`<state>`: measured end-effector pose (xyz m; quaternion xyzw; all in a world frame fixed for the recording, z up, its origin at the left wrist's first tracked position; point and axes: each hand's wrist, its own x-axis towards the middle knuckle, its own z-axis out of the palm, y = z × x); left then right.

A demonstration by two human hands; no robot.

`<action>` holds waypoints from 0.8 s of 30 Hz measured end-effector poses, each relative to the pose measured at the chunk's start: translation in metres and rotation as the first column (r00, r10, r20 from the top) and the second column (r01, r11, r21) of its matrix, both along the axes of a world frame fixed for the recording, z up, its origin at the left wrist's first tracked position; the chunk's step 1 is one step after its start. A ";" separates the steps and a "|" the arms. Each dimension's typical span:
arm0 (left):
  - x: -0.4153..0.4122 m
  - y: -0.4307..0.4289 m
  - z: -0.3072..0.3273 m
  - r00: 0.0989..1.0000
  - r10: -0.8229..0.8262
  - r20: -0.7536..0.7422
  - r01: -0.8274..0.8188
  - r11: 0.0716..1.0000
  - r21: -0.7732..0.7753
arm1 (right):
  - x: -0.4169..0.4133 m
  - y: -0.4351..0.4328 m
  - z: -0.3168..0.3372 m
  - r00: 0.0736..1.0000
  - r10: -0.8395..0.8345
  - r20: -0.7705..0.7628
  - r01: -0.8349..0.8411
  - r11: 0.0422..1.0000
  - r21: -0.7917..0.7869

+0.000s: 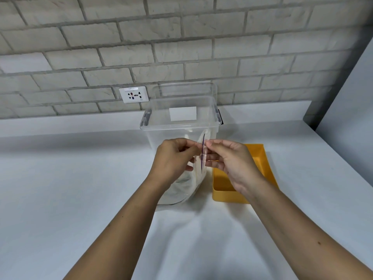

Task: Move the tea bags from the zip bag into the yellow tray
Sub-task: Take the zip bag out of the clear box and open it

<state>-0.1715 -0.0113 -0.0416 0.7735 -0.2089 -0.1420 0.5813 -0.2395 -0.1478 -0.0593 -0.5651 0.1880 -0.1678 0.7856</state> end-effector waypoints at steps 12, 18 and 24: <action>0.004 -0.005 0.000 0.976 -0.030 -0.217 0.006 0.994 -0.111 | 0.000 0.000 -0.002 0.996 0.087 0.030 -0.085 0.995 -0.050; 0.002 0.001 0.000 0.996 -0.054 -0.066 0.054 0.999 0.004 | -0.002 -0.003 -0.003 0.995 0.098 0.005 -0.094 0.969 -0.229; 0.004 0.008 -0.003 0.999 -0.010 -0.046 0.017 0.987 0.157 | 0.000 -0.010 -0.001 0.999 0.040 0.019 -0.035 0.976 -0.215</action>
